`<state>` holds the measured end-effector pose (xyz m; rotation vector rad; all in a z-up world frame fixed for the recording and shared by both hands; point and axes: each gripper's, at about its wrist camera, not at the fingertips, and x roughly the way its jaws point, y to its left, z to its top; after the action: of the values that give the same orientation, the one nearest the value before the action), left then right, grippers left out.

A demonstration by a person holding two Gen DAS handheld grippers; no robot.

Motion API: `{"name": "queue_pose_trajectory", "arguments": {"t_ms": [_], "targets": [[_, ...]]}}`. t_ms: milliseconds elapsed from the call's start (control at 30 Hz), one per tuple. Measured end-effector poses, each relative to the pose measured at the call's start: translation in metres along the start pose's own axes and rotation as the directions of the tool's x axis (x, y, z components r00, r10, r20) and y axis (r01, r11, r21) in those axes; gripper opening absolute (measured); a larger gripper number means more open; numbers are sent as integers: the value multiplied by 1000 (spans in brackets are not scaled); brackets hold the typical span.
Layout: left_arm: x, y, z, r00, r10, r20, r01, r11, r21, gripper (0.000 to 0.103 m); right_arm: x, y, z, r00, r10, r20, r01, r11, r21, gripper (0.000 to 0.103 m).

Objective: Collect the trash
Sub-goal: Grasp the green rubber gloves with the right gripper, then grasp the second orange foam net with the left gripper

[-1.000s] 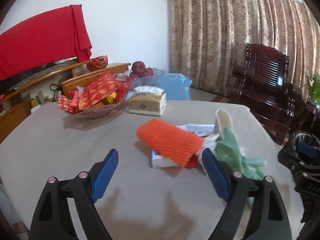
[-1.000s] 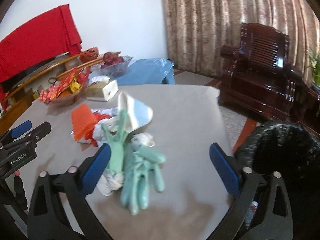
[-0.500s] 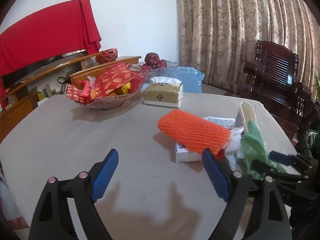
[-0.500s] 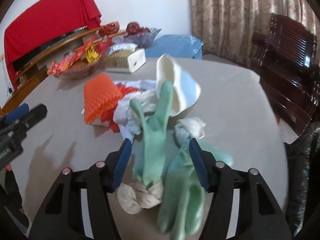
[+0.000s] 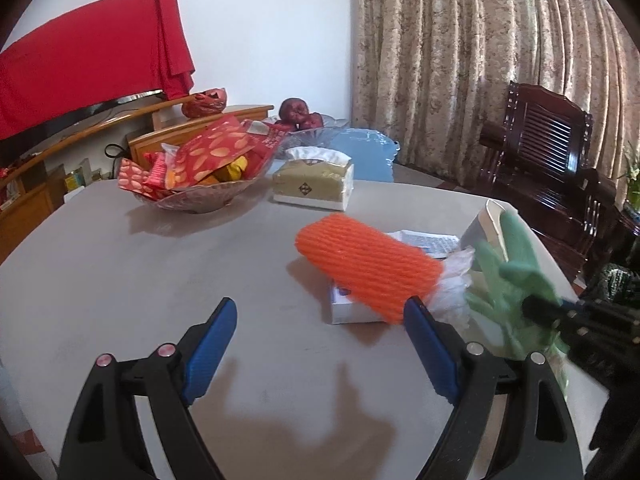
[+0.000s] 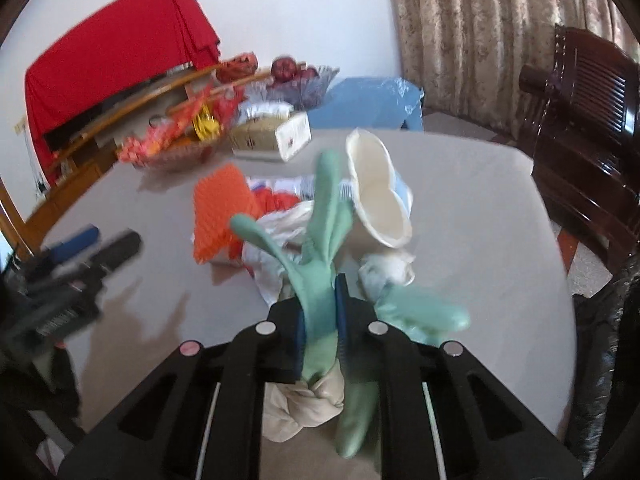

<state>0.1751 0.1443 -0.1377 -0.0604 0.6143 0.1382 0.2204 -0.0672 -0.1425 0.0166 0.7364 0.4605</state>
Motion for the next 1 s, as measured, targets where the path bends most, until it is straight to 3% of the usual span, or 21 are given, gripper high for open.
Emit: {"name": "queue_pose_trajectory", "arguments": {"t_ms": [233,500,567,600,667,733,833,1000], "targets": [[16,-25,3,1000,-30,-9,30,999,34,84,-6,-22,14,998,-57,19,56,998,28,12],[46,-44,5,999,6,-31,-3,997,72,81,-6,-39,12,996,-90,22,88,995,56,12],[51,-45,5,999,7,-36,-4,997,80,60,-6,-39,11,996,-91,23,90,994,58,12],[55,-44,4,999,3,-48,1,997,82,55,-6,-40,11,996,-91,23,89,994,59,12],[59,-41,4,998,-2,-62,6,997,76,29,-6,-39,10,996,-90,20,88,994,60,12],[56,-37,4,998,-19,-62,22,998,53,13,-8,-39,8,996,-88,21,87,995,55,12],[43,-32,6,999,-31,-37,33,998,48,6,-13,-35,8,996,-86,25,85,995,45,12],[14,-24,6,998,-67,-20,68,996,50,5,-23,-28,6,997,-70,35,69,997,39,12]]}}
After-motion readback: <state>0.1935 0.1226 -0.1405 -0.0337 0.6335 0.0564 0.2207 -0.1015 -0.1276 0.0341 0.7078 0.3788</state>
